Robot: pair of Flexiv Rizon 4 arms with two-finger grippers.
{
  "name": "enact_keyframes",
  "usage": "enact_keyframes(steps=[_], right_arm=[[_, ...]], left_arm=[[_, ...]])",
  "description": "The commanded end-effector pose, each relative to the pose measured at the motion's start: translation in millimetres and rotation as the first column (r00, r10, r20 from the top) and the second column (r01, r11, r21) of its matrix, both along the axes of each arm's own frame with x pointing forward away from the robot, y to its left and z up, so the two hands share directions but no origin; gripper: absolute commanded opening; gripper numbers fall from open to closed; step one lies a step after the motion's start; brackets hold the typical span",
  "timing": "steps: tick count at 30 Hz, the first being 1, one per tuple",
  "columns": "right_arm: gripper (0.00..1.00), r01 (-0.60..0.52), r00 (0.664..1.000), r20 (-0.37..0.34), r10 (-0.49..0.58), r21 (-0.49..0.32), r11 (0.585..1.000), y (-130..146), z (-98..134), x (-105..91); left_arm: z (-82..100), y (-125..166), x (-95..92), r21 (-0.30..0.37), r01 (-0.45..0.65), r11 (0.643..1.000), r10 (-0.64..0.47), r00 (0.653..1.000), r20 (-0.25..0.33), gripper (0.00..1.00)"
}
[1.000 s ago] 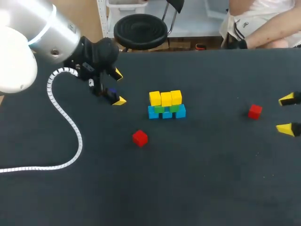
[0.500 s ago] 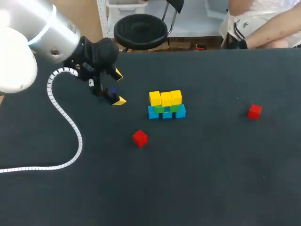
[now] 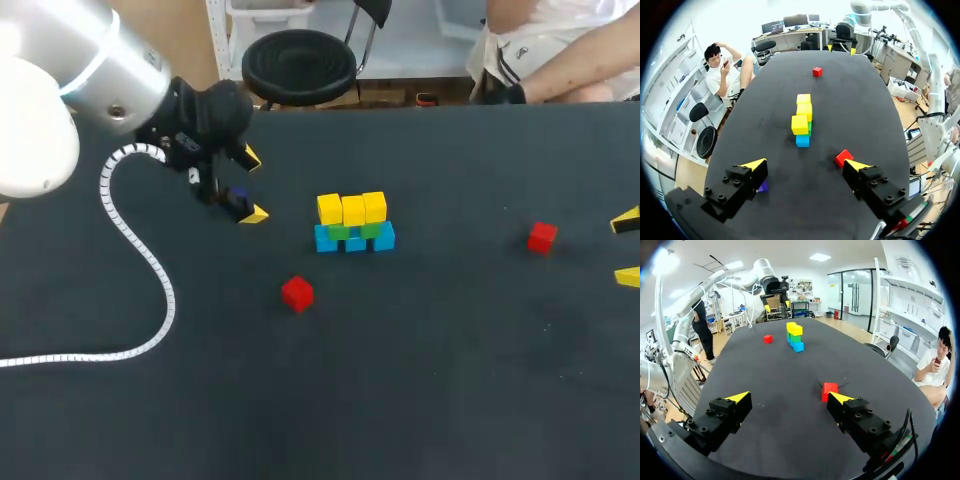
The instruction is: Place the blue cubes, place green cubes on the blue cubes, place the yellow cubes on the green cubes, then place the red cubes on the yellow cubes, and place purple cube on the red cubes.
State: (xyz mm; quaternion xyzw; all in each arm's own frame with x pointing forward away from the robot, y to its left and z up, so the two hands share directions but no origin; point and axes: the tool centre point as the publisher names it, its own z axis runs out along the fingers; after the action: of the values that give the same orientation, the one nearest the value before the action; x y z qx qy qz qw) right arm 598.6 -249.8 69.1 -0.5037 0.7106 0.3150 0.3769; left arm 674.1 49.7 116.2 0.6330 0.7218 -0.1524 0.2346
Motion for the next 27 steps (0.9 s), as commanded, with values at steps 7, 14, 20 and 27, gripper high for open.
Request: enact_keyframes(steps=[7,14,20,27], right_arm=[[1.00,0.062,0.998,-0.017,-0.062,0.019,0.998,27,-26,19.8],[1.00,0.050,0.999,-0.010,-0.050,0.011,0.999,40,-39,29.9],[1.00,0.044,0.999,0.002,-0.044,0.004,0.999,33,-44,42.0],[1.00,0.047,0.999,0.002,-0.047,0.007,0.999,26,-44,49.3]], left_arm=[[0.6,0,-0.1,0.004,-0.002,1.000,0.002,1.000,-0.001,1.00],[0.6,0,-0.1,0.004,-0.002,1.000,0.002,1.000,-0.001,1.00],[0.6,0,-0.1,0.004,-0.002,1.000,0.002,1.000,-0.001,1.00],[0.6,0,-0.1,0.004,-0.002,1.000,0.002,1.000,-0.001,1.00]])
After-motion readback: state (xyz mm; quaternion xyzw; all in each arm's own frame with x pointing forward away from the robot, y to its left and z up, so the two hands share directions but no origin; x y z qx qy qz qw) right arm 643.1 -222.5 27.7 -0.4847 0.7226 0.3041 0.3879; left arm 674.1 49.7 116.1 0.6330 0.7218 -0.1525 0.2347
